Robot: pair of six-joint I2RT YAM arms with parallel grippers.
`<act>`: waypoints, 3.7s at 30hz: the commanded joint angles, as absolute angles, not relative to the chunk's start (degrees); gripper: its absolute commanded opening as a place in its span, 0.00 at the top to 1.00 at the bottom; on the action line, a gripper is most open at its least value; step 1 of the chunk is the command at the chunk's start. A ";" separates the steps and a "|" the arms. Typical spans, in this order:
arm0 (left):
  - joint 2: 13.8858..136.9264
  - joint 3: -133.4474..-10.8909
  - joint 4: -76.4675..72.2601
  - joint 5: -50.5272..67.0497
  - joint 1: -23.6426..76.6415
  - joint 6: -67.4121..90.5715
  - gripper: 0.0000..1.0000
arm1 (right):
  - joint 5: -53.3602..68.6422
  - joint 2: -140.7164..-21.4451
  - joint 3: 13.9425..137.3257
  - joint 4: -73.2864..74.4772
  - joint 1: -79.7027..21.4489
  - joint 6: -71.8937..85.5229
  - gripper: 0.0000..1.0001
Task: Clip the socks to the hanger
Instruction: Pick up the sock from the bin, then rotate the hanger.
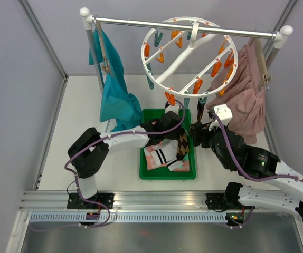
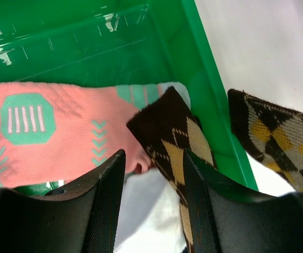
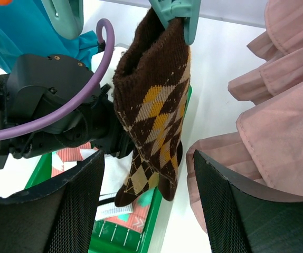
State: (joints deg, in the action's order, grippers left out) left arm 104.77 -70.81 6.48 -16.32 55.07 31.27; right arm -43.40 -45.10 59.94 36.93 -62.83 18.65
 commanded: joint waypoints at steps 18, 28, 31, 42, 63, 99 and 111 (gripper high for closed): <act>101.00 -60.57 -18.26 -5.54 52.65 33.75 0.98 | -46.32 -42.98 61.00 36.21 -63.02 19.25 0.33; 83.34 -39.23 -38.99 1.30 52.65 22.52 0.98 | -47.46 -41.66 59.94 34.90 -63.02 19.25 0.35; 77.10 -34.81 -41.65 4.03 52.56 19.78 0.98 | -47.64 -41.49 60.03 34.63 -63.02 19.16 0.35; 60.39 -29.53 -38.50 10.20 52.65 13.10 0.98 | -46.32 -41.13 60.99 33.05 -62.93 18.90 0.35; 60.47 -41.13 -28.48 5.54 52.56 11.87 0.98 | -34.45 -53.17 77.34 23.03 -62.93 14.67 0.36; 65.74 -62.31 -5.63 -23.11 52.56 13.36 0.98 | -55.55 -56.78 74.44 20.92 -61.18 16.61 0.36; 66.09 -64.33 -3.17 -22.77 52.47 10.72 0.98 | -51.34 -57.57 74.44 22.94 -50.64 18.10 0.32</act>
State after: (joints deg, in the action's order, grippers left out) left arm 67.07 -61.63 -3.79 -22.41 52.58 13.30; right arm -52.38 -57.43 74.61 23.07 -53.12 16.97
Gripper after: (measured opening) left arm 0.033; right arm 0.677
